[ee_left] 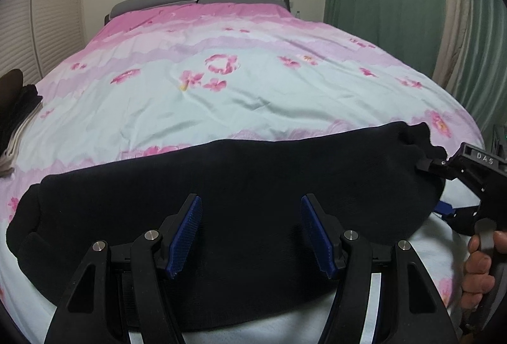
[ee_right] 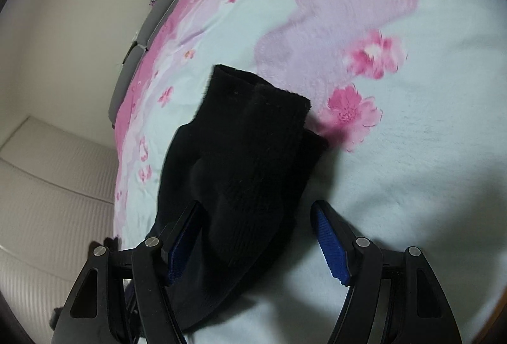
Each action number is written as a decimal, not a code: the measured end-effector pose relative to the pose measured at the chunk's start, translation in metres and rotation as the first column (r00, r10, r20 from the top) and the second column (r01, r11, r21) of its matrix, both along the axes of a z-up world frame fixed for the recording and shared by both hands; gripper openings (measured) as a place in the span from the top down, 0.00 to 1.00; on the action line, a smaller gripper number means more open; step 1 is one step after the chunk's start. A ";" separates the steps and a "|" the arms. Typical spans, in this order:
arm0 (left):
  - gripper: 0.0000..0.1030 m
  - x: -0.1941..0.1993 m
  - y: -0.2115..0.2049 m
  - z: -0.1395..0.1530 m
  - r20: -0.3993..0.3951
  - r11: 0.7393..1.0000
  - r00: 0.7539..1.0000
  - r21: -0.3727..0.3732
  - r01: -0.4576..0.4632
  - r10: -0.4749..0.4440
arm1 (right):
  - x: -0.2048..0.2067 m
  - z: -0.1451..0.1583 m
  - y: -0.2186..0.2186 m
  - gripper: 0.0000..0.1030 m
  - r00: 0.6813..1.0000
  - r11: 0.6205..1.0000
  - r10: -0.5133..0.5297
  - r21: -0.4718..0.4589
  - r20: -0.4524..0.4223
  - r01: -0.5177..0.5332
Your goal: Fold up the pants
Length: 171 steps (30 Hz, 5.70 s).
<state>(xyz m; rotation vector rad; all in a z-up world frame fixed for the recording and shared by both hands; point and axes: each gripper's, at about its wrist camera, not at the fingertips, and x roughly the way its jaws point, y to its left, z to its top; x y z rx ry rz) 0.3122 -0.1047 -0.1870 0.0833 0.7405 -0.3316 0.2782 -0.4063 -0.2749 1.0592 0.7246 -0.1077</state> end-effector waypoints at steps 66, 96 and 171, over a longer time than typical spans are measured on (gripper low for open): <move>0.35 0.062 0.003 0.001 -0.064 0.997 0.995 0.017 0.078 -0.077 | -0.002 0.120 0.082 0.68 0.966 0.903 0.122 -0.429 0.228 -0.013; 0.36 0.010 0.059 0.057 0.015 0.999 0.999 -0.004 -0.045 0.045 | -0.011 0.165 0.164 0.69 0.916 0.739 0.315 -0.670 0.248 -0.073; 0.35 -0.053 0.225 0.062 0.010 0.922 0.922 -0.016 -0.387 0.387 | 0.080 0.092 0.377 0.81 0.515 0.300 0.849 -0.696 -0.116 -0.652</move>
